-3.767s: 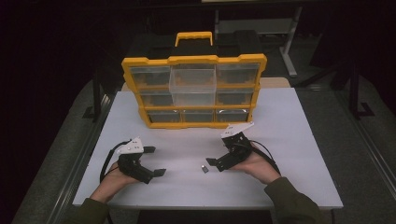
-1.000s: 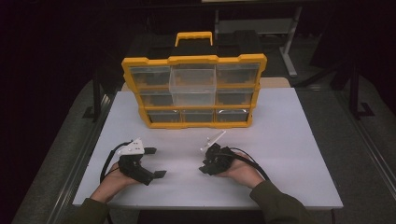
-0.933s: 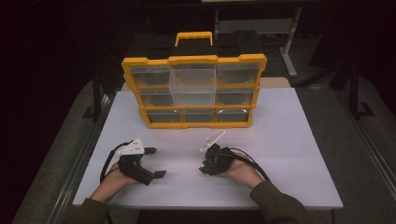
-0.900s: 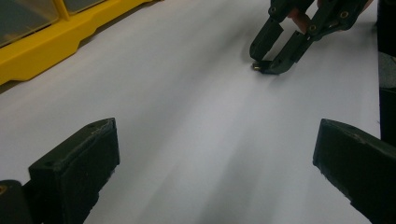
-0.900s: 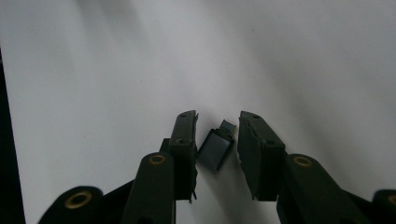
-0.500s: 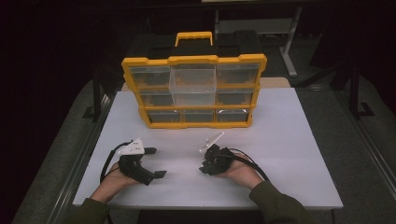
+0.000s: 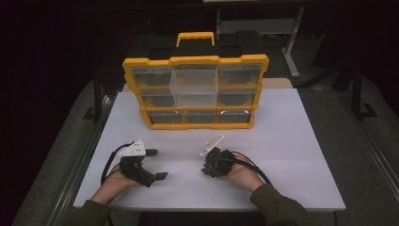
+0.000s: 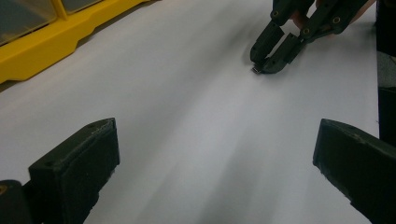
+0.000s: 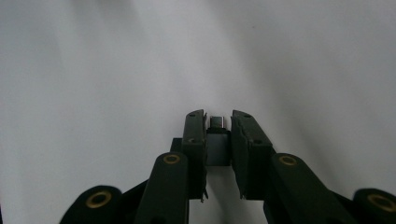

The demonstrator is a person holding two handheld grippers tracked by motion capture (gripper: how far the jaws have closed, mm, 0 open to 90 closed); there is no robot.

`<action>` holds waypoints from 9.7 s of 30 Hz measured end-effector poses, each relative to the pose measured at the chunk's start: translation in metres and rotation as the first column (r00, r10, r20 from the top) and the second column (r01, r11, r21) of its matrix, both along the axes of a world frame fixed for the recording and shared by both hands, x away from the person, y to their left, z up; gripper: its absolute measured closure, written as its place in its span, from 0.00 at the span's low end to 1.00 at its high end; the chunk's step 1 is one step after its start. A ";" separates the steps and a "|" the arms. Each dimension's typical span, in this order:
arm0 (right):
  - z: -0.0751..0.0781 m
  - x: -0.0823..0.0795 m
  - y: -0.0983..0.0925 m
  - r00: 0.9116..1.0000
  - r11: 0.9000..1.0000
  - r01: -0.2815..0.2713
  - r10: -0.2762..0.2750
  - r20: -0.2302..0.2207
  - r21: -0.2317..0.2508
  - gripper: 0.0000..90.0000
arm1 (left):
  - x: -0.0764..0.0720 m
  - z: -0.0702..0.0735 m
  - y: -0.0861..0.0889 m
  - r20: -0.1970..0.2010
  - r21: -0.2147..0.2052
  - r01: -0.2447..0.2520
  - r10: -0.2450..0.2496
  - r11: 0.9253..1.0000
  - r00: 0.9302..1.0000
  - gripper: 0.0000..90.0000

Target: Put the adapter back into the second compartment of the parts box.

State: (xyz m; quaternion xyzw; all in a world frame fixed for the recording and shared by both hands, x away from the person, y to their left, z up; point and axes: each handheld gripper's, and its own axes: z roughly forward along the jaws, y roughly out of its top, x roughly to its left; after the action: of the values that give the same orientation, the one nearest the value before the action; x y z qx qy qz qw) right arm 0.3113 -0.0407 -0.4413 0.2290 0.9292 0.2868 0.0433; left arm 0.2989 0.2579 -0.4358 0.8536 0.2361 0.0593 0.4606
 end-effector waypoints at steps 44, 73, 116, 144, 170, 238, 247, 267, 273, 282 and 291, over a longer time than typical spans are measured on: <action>0.023 0.012 -0.032 0.999 1.000 -0.006 0.007 -0.052 0.015 0.84 | -0.001 -0.002 0.000 -0.012 -0.005 0.009 -0.009 1.000 1.000 0.00; 0.061 0.021 -0.062 0.999 1.000 0.004 -0.004 -0.046 0.006 0.84 | -0.002 -0.002 0.002 -0.010 -0.017 0.005 -0.005 1.000 1.000 0.00; 0.151 0.042 -0.082 1.000 1.000 -0.007 0.007 0.008 0.020 0.84 | -0.002 -0.003 0.001 -0.030 -0.020 0.011 -0.011 1.000 0.999 0.00; 0.224 0.055 -0.082 0.997 0.999 -0.026 0.024 0.073 0.030 0.84 | -0.002 -0.003 0.000 -0.030 -0.018 0.020 -0.020 1.000 0.999 0.00; 0.295 0.073 -0.072 0.989 0.996 -0.025 0.011 0.148 0.089 0.84 | -0.003 -0.003 -0.001 -0.032 -0.015 0.022 -0.022 1.000 0.999 0.00; 0.208 0.070 -0.109 0.983 0.980 0.106 -0.129 0.132 0.171 0.35 | -0.003 -0.004 0.004 -0.042 -0.032 0.004 -0.006 0.999 0.999 0.00; 0.175 0.057 -0.112 0.980 0.975 0.133 -0.156 0.123 0.178 0.26 | -0.003 -0.004 0.004 -0.043 -0.032 0.003 -0.004 0.999 0.999 0.00; 0.108 0.026 -0.114 0.976 0.976 0.145 -0.168 0.139 0.162 0.01 | -0.003 -0.004 0.003 -0.052 -0.035 0.001 -0.003 0.999 0.999 0.00; 0.086 0.017 -0.118 0.970 0.971 0.162 -0.189 0.150 0.176 0.00 | -0.003 -0.004 0.003 -0.049 -0.031 -0.001 -0.001 1.000 0.999 0.00; 0.053 0.004 -0.125 0.967 0.965 0.182 -0.211 0.143 0.190 0.00 | -0.003 -0.004 0.004 -0.047 -0.026 -0.006 0.004 1.000 0.999 0.00; 0.025 -0.009 -0.130 0.957 0.954 0.223 -0.253 0.139 0.202 0.00 | -0.004 -0.004 0.004 -0.041 -0.034 -0.012 0.010 0.999 0.999 0.00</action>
State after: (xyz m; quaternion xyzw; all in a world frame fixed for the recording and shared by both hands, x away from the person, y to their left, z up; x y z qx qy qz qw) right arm 0.3021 -0.1711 -0.4161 0.3183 0.8574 0.3822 0.1320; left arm 0.2951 0.2618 -0.4394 0.8453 0.2512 0.0402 0.4699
